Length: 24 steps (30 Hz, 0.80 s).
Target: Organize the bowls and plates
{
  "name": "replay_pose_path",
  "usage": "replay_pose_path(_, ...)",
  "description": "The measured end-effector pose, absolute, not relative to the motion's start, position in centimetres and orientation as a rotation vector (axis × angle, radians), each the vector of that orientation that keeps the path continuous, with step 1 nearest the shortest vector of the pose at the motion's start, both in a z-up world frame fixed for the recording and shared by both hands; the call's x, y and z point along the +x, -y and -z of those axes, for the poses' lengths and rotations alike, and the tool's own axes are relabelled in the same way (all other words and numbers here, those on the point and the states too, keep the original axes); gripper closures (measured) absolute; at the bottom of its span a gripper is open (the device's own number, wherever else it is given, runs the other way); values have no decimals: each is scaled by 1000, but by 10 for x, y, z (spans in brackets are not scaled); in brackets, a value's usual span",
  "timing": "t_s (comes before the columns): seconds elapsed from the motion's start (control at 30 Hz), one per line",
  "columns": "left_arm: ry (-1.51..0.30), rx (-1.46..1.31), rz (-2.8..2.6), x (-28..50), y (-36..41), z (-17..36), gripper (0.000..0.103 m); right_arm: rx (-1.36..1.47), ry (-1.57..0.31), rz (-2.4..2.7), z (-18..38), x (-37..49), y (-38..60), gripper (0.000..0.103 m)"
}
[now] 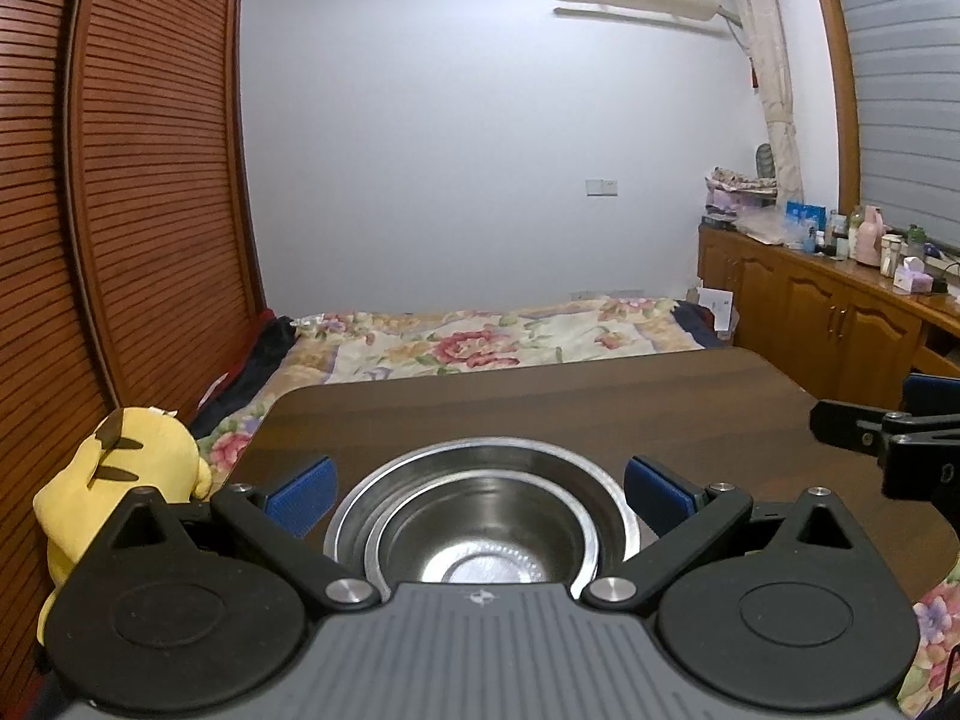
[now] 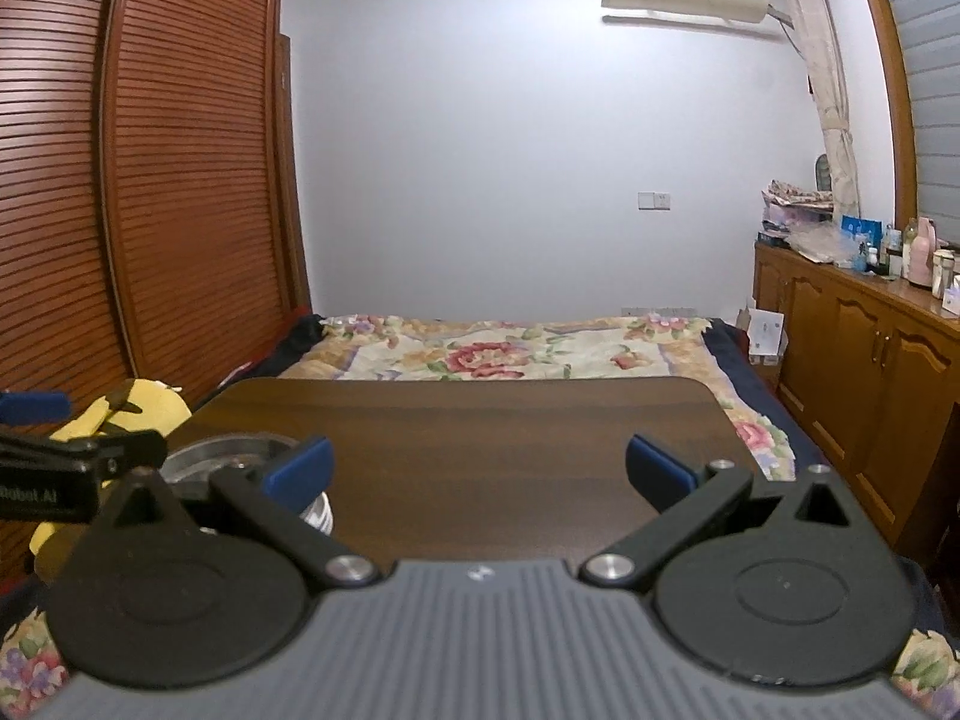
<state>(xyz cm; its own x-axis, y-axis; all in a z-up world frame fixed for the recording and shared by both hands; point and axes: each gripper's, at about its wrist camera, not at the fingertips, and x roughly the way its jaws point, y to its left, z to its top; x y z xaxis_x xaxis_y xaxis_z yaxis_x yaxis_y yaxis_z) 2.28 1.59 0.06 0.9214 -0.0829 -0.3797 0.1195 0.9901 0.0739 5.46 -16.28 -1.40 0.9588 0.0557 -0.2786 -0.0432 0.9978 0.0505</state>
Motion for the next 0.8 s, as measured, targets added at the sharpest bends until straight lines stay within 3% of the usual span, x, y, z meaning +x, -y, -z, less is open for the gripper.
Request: replay_pose_path(0.8,-451,69,77,8,-21,49,0,39,-326,-12,53,49,158,0)
